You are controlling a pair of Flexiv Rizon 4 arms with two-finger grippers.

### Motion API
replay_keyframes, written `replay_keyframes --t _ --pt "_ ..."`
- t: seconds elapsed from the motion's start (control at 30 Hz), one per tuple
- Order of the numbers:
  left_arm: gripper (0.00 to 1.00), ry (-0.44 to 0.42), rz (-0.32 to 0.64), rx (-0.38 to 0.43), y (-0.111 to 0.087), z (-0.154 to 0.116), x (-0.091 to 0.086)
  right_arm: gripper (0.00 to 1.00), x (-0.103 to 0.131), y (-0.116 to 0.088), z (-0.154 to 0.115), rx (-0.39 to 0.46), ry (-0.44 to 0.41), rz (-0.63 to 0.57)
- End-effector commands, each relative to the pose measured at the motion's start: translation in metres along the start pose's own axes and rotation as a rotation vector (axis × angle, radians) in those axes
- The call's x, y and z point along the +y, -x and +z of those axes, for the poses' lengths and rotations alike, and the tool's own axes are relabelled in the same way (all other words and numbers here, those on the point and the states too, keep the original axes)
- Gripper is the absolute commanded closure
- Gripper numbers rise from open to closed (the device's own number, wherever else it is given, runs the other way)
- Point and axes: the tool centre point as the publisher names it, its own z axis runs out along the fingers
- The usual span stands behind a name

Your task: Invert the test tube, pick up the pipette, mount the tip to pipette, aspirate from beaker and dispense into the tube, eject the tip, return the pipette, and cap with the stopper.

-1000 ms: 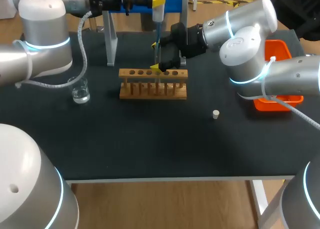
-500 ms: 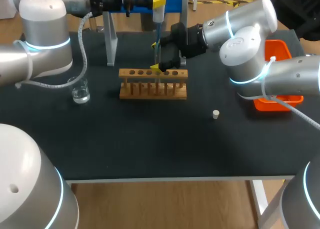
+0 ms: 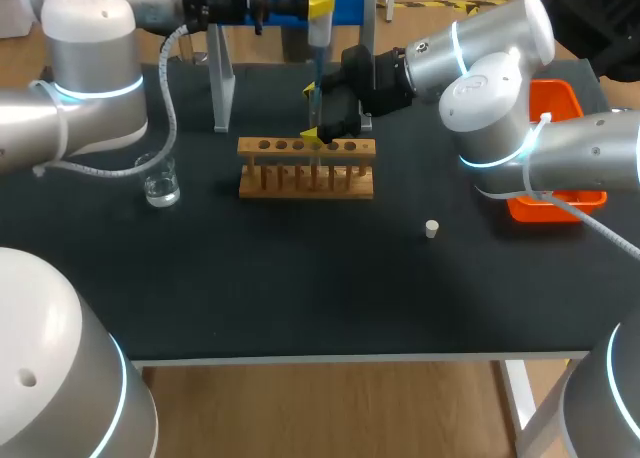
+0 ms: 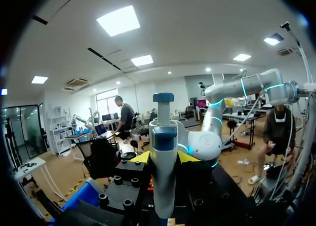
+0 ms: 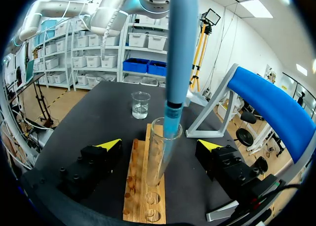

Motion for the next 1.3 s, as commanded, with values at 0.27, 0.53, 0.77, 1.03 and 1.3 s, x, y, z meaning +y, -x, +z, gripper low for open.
replay_keyframes --t 0.27,0.53,0.77,1.03,1.3 --pt "1.0 -0.003 -0.008 0.002 -0.001 0.001 0.004 0.0 0.0 0.0 -0.001 0.002 -0.002 0.0" --pt "1.0 -0.002 -0.011 -0.001 -0.003 0.0 0.006 0.0 0.0 0.0 -0.001 0.002 -0.002 0.0" --pt "1.0 0.002 -0.013 -0.002 -0.002 -0.001 0.008 0.0 0.0 0.0 -0.001 0.002 -0.002 0.0" --pt "1.0 0.001 -0.015 -0.001 -0.002 -0.001 0.01 0.0 0.0 0.0 -0.001 0.002 -0.002 0.0" --pt "1.0 0.001 -0.019 0.002 -0.002 0.0 0.012 0.0 0.0 0.0 -0.001 0.002 -0.002 0.0"
